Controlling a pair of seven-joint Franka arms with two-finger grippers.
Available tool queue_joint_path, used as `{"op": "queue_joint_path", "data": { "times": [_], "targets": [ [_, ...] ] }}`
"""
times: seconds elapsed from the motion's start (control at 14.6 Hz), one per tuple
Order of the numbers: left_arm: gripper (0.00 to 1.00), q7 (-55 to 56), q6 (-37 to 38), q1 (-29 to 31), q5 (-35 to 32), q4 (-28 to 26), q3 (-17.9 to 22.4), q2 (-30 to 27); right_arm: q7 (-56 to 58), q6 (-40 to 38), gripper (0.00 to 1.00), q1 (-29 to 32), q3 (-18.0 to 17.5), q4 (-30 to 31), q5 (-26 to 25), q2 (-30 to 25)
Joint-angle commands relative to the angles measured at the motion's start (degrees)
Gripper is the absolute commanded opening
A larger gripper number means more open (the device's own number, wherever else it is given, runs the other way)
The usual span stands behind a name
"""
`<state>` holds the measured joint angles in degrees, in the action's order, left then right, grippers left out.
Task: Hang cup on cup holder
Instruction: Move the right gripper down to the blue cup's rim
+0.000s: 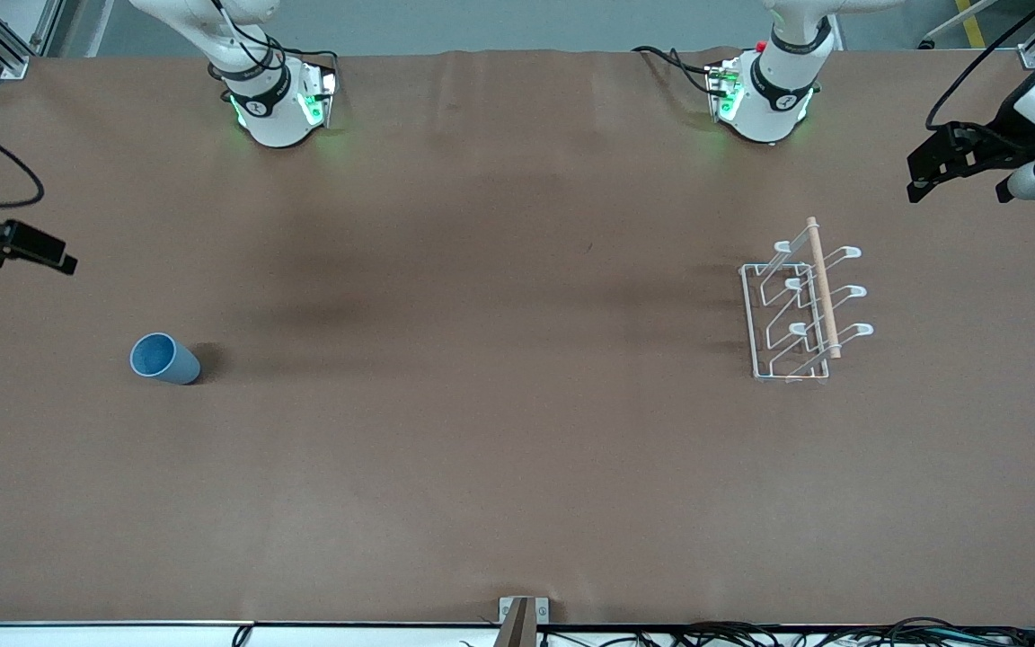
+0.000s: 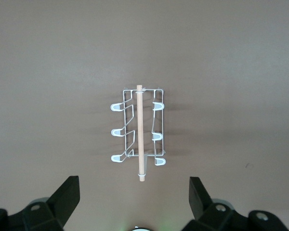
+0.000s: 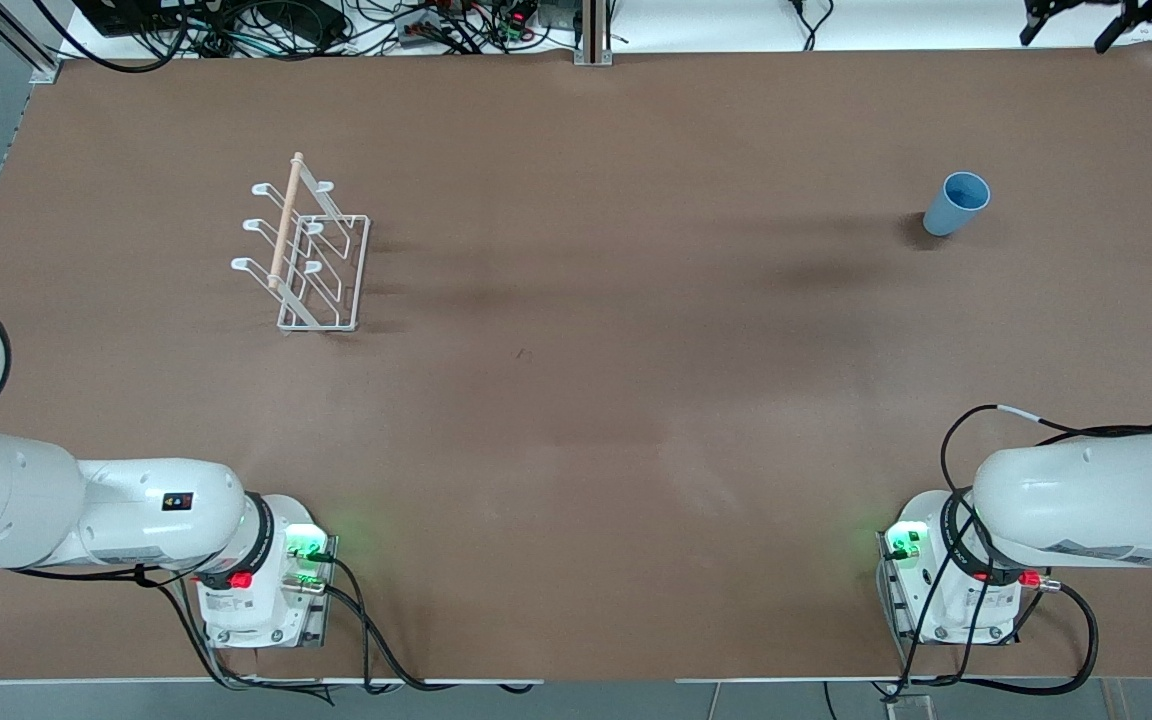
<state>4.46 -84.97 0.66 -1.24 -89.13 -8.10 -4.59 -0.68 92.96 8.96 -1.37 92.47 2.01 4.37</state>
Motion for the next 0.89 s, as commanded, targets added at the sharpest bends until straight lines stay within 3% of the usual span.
{"op": "queue_joint_path", "data": {
  "times": [0.0, 0.55, 0.82],
  "targets": [
    [1.0, -0.1, 0.5, 0.0, -0.1, 1.3, -0.2, 0.9, 3.4, 6.2, 1.0, 3.1, -0.5, 4.3, 0.6, 3.2],
    [1.0, -0.9, 0.5, 0.1, 0.4, 1.4, -0.2, 0.5, 8.8, 18.4, 1.0, 8.2, -0.4, 6.1, -0.1, 18.9],
    [1.0, -0.5, 0.5, 0.0, 0.1, 1.4, -0.4, 0.8, 11.7, 20.4, 1.0, 8.8, -0.5, 8.2, 0.0, 22.1]
  ]
}}
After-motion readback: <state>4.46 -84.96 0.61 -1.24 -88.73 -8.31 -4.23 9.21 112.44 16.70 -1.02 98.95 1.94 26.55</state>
